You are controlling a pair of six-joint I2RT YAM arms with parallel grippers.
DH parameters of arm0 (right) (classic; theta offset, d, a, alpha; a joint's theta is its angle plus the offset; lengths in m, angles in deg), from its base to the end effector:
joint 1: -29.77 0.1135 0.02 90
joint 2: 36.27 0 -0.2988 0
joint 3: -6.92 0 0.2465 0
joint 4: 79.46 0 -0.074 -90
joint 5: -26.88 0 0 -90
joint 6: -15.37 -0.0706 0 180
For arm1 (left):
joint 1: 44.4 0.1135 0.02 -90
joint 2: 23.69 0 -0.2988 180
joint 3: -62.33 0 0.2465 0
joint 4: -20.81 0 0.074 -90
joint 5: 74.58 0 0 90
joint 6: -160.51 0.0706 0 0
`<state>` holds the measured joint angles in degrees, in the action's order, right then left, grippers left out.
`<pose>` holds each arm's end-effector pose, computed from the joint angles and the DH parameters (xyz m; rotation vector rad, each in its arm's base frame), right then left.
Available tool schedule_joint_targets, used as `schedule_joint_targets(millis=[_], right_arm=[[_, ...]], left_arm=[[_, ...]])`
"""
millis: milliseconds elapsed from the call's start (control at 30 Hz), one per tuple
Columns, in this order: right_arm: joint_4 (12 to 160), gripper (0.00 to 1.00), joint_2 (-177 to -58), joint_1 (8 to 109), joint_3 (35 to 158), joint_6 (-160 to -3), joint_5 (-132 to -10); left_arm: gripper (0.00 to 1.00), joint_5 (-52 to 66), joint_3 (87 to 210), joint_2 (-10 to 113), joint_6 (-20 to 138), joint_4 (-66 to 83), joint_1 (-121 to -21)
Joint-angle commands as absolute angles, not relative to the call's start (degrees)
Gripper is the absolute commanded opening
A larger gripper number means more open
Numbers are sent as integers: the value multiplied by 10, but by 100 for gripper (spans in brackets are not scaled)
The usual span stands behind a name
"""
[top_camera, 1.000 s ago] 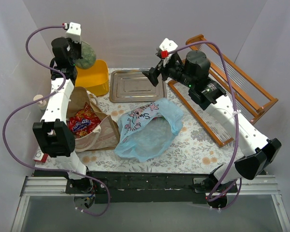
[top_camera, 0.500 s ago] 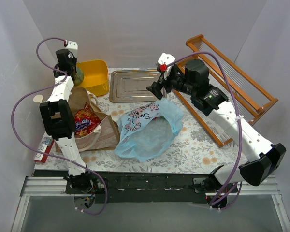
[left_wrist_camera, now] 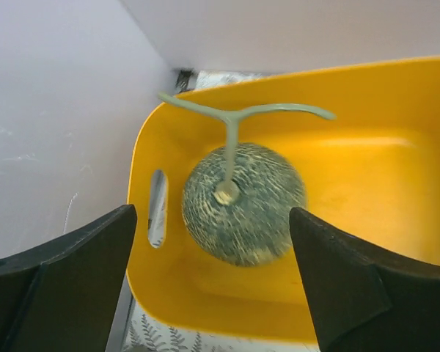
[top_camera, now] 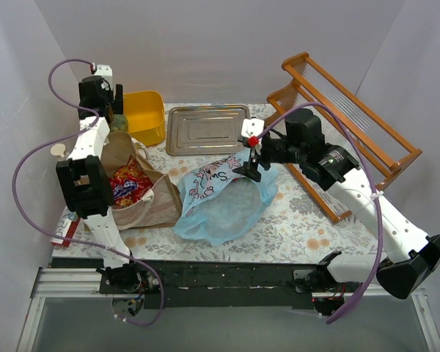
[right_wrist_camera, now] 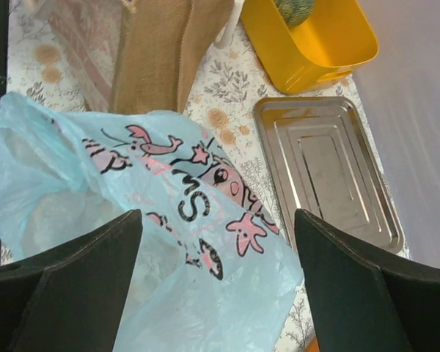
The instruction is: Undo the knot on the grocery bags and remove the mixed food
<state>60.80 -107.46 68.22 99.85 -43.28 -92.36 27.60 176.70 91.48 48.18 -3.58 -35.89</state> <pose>0.1991 0.2021 0.4457 -1.3453 1.3160 0.5646 0.5150 0.0921 0.3196 -0.6610 1.8880 0.0590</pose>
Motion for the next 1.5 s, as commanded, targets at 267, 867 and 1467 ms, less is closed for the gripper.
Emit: schedule_joint_targets(millis=[267,867,1467], right_arm=[[563,80,-981,746,897,-393,-839],[635,46,-1051,746,900,-451,-649],[639,30,-1077,742,1055,-403,-695]], left_arm=[[93,-269,1726,569,440,-227,-511],[98,-190,1510,514,490,-312,-796],[0,-32,1459,558,428,-212,-827]])
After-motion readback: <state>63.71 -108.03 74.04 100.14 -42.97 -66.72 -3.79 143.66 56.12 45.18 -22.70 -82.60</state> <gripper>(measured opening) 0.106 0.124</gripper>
